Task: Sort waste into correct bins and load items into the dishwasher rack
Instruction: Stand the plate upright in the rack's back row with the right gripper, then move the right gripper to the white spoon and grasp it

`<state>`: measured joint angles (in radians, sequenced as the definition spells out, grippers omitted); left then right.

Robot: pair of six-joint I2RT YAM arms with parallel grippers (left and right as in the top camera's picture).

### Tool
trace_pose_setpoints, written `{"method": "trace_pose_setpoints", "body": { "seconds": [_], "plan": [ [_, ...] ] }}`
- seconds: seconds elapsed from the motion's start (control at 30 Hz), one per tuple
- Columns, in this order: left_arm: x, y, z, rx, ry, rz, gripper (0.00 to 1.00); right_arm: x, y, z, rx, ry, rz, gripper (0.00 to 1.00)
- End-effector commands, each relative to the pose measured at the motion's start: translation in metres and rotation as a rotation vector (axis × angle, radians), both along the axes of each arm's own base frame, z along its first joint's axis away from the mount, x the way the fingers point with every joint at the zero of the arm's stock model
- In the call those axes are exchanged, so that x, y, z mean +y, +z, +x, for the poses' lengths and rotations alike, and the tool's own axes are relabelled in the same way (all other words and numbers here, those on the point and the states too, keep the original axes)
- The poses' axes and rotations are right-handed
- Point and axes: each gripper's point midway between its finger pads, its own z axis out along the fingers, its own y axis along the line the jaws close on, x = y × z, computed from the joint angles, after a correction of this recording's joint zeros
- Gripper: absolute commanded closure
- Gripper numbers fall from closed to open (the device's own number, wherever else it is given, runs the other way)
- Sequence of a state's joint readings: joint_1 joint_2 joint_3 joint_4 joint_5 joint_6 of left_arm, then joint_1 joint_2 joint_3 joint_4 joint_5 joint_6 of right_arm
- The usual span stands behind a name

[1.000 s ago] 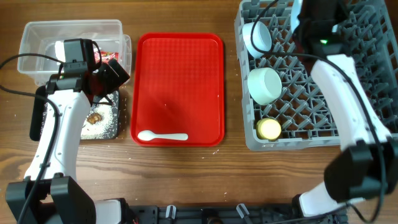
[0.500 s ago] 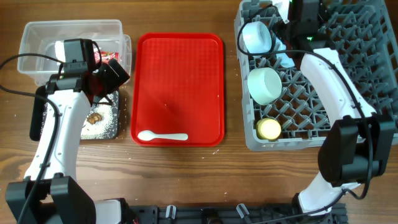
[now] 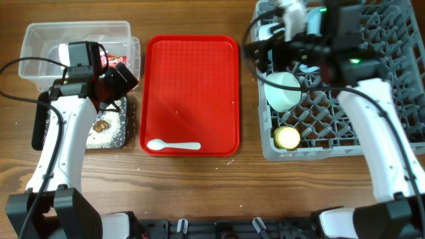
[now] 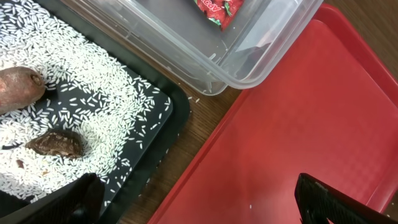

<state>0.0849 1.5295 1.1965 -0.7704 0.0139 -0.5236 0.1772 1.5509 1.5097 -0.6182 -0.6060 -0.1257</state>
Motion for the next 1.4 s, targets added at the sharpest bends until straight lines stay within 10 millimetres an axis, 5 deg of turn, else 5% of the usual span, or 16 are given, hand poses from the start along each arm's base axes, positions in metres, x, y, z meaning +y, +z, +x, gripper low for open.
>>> {"method": "trace_pose_setpoints", "body": {
  "seconds": [0.0, 0.1, 0.2, 0.37, 0.6, 0.67, 1.03, 1.2, 1.3, 1.37],
  "plan": [
    [-0.001, 0.009, 0.003, -0.025, -0.022, 0.008, 0.00, 0.090, -0.062, -0.031, 0.154, 0.176, -0.080, 0.04],
    [-0.001, 0.009, 0.003, -0.025, -0.022, 0.008, 0.00, 0.136, -0.113, -0.051, 0.202, 0.241, -0.212, 0.05],
    [-0.001, 0.009, 0.003, -0.025, -0.022, 0.007, 0.00, 0.184, -0.170, -0.091, 0.255, 0.407, -0.315, 0.08],
    [-0.001, 0.009, 0.003, -0.025, -0.022, 0.008, 0.00, 0.216, -0.232, -0.127, 0.240, 0.508, -0.494, 0.17],
    [-0.001, 0.009, 0.003, -0.025, -0.022, 0.008, 0.00, 0.244, -0.236, -0.135, 0.085, 0.603, -0.490, 0.26],
    [-0.001, 0.009, 0.003, -0.025, -0.022, 0.008, 0.00, 0.253, -0.250, -0.143, 0.072, 0.636, -0.497, 0.28],
    [-0.001, 0.009, 0.003, -0.025, -0.022, 0.008, 0.00, 0.261, -0.306, -0.158, 0.023, 0.677, -0.650, 0.30],
    [-0.001, 0.009, 0.003, -0.025, -0.022, 0.008, 0.00, 0.261, -0.311, -0.154, 0.014, 0.664, -0.660, 0.31],
    [-0.001, 0.009, 0.003, -0.025, -0.022, 0.008, 0.00, 0.262, -0.310, -0.151, 0.003, 0.655, -0.662, 0.44],
    [-0.001, 0.009, 0.003, -0.025, -0.022, 0.008, 0.00, 0.258, -0.310, -0.143, -0.008, 0.608, -0.687, 0.71]
  ]
}}
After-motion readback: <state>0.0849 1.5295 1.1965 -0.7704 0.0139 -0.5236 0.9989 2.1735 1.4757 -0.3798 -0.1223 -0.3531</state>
